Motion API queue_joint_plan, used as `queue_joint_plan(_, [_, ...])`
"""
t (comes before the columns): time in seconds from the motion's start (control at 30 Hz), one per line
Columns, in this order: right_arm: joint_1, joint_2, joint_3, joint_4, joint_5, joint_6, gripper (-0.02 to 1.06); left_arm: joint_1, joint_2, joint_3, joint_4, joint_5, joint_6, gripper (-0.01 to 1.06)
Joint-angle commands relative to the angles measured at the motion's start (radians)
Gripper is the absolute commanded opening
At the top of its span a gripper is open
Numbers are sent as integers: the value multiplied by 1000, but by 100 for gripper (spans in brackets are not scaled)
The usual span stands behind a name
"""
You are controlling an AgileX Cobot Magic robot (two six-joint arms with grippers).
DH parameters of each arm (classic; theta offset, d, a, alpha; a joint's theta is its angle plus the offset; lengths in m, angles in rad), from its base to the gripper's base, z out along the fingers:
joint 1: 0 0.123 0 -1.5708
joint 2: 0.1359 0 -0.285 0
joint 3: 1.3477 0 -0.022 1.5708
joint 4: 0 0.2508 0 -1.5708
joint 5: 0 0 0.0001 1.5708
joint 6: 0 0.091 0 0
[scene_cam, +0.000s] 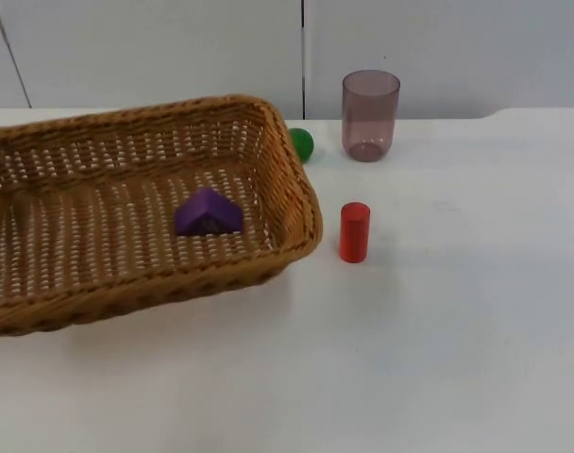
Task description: Pick up the basket with the left hand and place the triangular block into the basket with the right hand.
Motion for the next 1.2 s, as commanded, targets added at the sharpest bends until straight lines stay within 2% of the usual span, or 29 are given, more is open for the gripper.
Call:
queue_joint_plan(0.0, [4,-26,9,2,-6,10,73,4,35,-29,-53,-11,2,0])
queue_joint_plan(0.1, [4,-51,9,2,16,10,73,4,91,-59,-53,-29,2,0])
queue_joint_plan(0.23, [4,-80,9,2,29,40,73,4,182,-73,-53,-104,2,0])
queue_joint_plan(0.47, [4,-80,9,2,38,40,73,4,223,-73,-51,-118,2,0])
queue_joint_plan(0.53, [4,-80,9,2,34,40,73,4,223,-73,-51,-118,2,7])
queue_joint_plan(0.6, [4,-80,9,2,34,40,73,4,223,-73,-51,-113,2,23])
queue_joint_plan(0.63, [4,-80,9,2,34,40,73,4,223,-73,-51,-113,2,23])
queue_joint_plan(0.77, [4,-80,9,-2,34,40,73,4,217,-85,-39,-98,2,66])
queue_joint_plan(0.8, [4,-80,9,-2,34,40,73,4,211,-87,-31,-98,2,74])
queue_joint_plan(0.83, [4,-80,9,-2,34,40,73,4,211,-87,-31,-98,2,74])
queue_joint_plan(0.9, [4,-80,9,-4,34,40,73,4,185,-101,4,-106,2,86])
queue_joint_plan(0.97, [4,-80,9,-4,34,38,73,4,144,-106,29,-126,2,91])
queue_joint_plan(1.17, [4,-80,9,-4,36,36,73,4,-15,-106,87,-183,-1,93])
